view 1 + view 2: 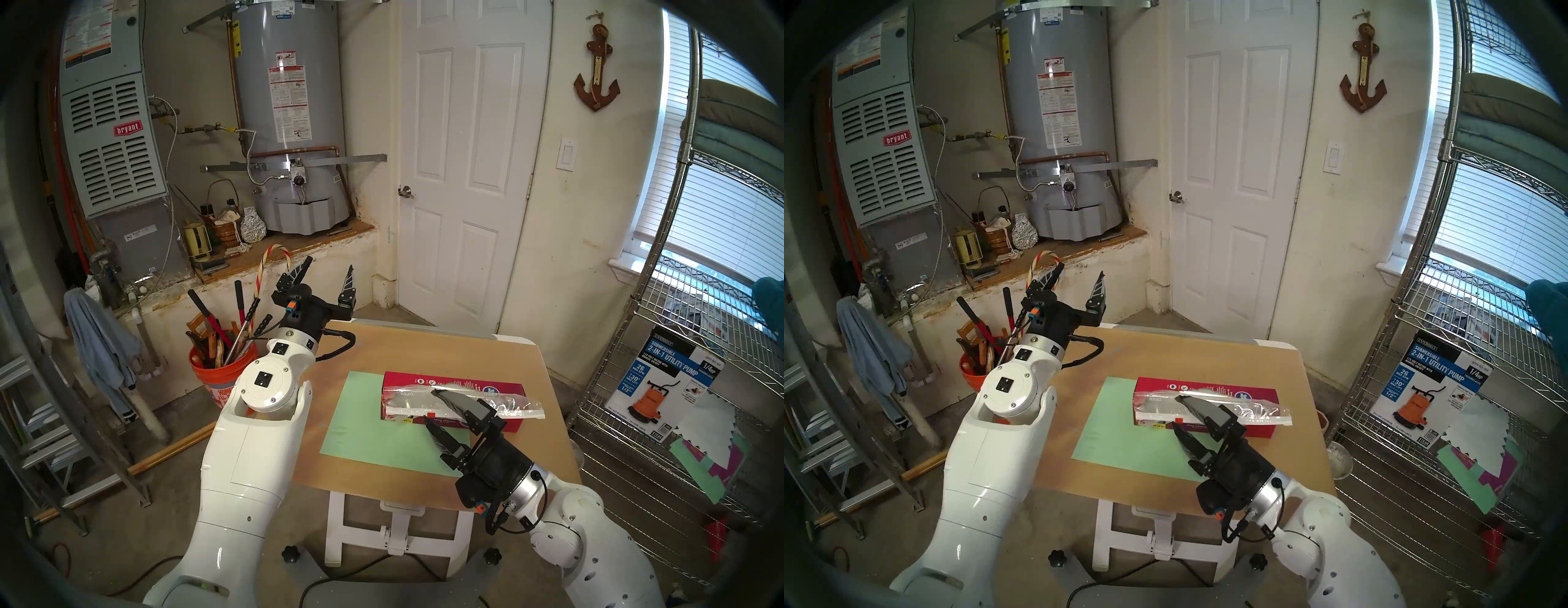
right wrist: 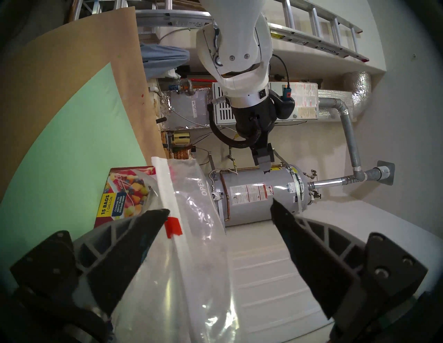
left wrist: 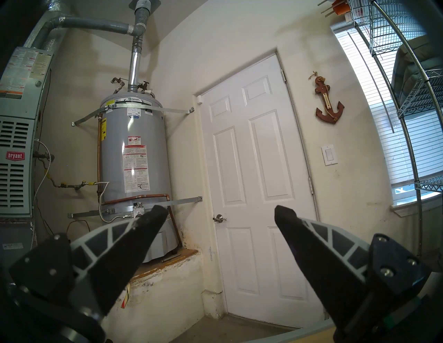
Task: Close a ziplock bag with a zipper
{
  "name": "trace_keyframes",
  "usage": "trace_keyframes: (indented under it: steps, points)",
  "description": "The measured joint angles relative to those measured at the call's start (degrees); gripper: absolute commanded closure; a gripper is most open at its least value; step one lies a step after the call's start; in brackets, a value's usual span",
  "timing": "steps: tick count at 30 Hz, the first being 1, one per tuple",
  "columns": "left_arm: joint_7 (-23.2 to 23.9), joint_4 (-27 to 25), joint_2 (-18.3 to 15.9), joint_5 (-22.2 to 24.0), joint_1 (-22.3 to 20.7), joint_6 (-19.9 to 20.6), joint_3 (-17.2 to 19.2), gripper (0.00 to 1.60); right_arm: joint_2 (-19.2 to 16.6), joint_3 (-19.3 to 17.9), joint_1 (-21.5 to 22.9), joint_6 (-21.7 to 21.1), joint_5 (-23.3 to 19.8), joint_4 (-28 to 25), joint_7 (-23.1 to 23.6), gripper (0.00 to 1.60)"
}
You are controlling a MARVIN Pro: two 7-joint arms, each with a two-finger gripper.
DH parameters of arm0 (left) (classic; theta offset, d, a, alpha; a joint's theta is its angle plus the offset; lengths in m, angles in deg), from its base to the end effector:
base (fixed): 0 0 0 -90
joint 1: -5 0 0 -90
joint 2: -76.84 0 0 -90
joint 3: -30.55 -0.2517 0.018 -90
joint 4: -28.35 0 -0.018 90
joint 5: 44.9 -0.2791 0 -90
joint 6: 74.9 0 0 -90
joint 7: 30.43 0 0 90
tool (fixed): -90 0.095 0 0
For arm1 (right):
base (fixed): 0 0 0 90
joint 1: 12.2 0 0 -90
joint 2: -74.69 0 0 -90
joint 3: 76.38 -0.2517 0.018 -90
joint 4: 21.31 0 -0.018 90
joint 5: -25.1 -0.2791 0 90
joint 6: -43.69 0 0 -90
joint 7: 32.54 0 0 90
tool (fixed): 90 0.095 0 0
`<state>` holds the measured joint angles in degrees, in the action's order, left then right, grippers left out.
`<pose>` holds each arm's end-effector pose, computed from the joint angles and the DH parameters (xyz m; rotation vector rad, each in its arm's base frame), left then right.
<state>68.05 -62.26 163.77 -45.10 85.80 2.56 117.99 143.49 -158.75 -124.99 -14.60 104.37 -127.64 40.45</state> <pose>0.4222 -0.0182 -0.1816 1.7040 -0.2986 2.5307 0.2584 0.0340 -0.2788 0.6915 1.6590 1.8381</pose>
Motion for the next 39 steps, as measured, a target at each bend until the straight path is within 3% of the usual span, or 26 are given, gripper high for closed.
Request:
trace_keyframes:
  steps: [9,20,39]
  points:
    - [0.0,0.0,0.0,0.0,0.0,0.0,0.0,0.0,-1.0,-1.4,-0.5,0.6,0.0,0.2,-0.3,0.0]
    - [0.0,0.0,0.0,0.0,0.0,0.0,0.0,0.0,-0.3,0.1,1.0,0.9,2.1,4.5,-3.6,0.0]
    - [0.0,0.0,0.0,0.0,0.0,0.0,0.0,0.0,1.3,0.4,2.6,-0.4,1.4,0.1,-2.0,0.0]
